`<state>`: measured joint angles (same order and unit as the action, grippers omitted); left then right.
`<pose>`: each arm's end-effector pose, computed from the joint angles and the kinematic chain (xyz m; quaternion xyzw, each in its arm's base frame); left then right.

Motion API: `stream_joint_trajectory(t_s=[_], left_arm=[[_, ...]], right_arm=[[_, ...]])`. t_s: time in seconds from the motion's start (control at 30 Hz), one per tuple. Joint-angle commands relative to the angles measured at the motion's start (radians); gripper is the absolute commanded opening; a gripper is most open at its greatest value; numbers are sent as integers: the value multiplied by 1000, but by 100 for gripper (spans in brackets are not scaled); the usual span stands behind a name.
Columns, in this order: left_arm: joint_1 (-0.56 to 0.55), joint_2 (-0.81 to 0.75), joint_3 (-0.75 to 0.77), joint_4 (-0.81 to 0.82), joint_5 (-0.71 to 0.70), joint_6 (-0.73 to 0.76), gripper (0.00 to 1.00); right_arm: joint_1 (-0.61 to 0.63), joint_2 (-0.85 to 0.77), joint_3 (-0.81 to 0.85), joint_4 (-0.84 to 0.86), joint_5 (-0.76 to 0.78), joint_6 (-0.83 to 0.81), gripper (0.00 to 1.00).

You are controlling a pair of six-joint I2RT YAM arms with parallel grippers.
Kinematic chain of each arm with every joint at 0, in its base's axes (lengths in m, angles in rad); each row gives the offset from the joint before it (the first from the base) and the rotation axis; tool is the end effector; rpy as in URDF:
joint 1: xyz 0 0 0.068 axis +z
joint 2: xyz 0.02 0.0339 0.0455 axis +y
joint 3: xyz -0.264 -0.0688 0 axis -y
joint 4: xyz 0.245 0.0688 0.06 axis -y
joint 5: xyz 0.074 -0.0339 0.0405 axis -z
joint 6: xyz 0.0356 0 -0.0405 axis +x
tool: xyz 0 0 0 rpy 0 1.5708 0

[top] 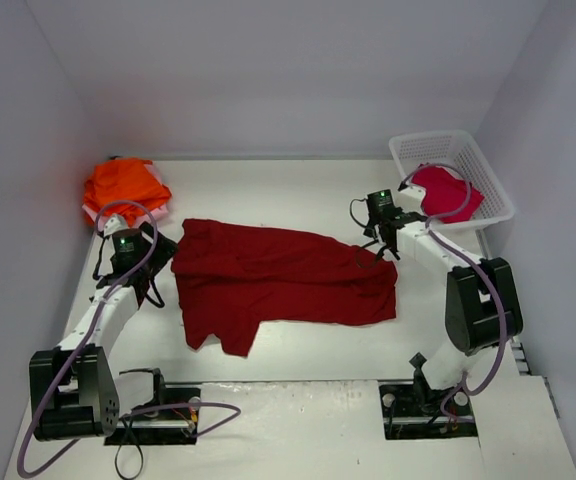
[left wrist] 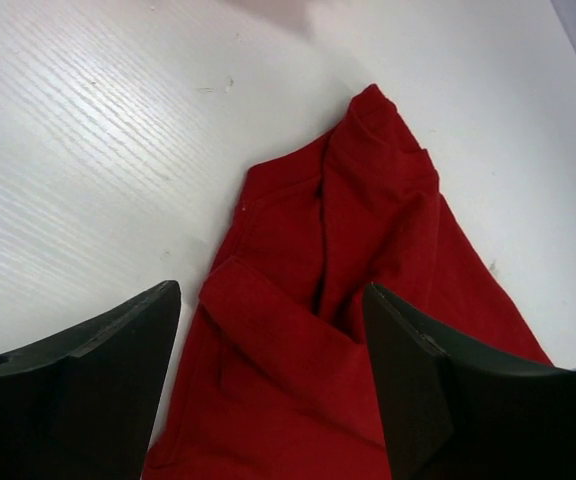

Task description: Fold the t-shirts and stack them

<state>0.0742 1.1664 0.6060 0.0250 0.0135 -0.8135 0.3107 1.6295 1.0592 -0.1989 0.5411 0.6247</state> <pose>0.2492 0.0180 0.2209 -0.3701 0.7862 -0.1843 0.4593 0.3381 0.0893 0.2226 0.2417 0.8600 -0.0502 0.4465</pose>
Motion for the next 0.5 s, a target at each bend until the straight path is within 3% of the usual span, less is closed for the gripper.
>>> stream_joint_trajectory(t_s=[0.0, 0.3, 0.47], left_arm=[[7, 12, 54, 96, 42, -26, 68], [-51, 133, 97, 197, 65, -50, 68], [-149, 225, 167, 216, 40, -52, 68]], right_arm=[[-19, 16, 6, 50, -27, -40, 84], [8, -16, -105, 99, -102, 4, 84], [51, -39, -151, 101, -107, 33, 84]])
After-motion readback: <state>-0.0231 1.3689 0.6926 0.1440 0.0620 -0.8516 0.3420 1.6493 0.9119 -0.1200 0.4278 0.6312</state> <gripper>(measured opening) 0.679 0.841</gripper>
